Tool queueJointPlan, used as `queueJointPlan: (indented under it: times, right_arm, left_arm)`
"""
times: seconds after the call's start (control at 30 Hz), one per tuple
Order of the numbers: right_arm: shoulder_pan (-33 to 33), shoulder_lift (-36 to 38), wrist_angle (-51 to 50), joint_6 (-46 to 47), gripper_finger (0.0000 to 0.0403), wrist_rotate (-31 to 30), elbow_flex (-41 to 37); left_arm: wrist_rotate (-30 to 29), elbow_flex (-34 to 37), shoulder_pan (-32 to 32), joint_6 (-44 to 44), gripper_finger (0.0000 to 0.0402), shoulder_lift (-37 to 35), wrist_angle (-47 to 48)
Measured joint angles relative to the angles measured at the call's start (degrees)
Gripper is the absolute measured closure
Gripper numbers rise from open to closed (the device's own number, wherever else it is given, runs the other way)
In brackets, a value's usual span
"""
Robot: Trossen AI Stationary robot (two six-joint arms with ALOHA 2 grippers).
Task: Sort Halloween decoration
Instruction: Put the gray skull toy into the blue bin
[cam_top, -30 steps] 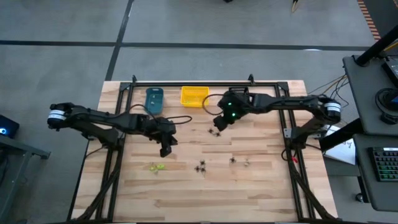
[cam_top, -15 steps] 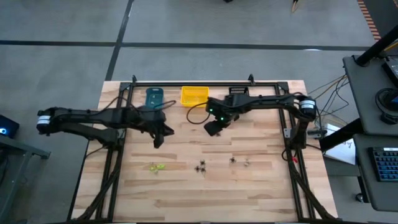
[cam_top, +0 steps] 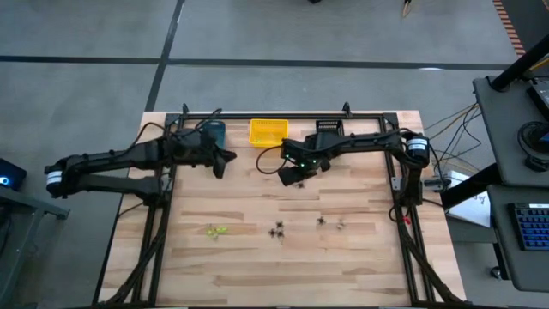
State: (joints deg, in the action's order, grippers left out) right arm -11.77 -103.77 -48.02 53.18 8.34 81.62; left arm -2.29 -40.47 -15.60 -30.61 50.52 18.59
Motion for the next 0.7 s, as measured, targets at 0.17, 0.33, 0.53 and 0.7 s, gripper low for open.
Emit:
queueJointPlan:
  times: [0.17, 0.33, 0.53, 0.7]
  right_arm:
    - [0.4, -0.9, 0.1, 1.2, 0.0319, -2.0, 0.0]
    - [0.4, -2.9, 1.1, 1.4, 0.0319, -2.5, 0.0]
    - [1.1, -6.1, 2.1, 1.3, 0.0319, -2.8, 0.1]
    - [1.4, -7.9, 3.4, 0.2, 0.0319, -3.8, 0.6]
  left_arm:
    - [-0.9, 0.0, -2.6, 0.0, 0.0367, 0.0, -0.9]
    - [-1.7, 0.0, -4.2, -0.1, 0.0367, -0.1, -3.6]
    - [-1.8, 0.0, -4.9, -0.1, 0.0367, -0.9, -7.0]
    - [-1.8, 0.0, -4.9, 0.3, 0.0367, -1.7, -7.1]
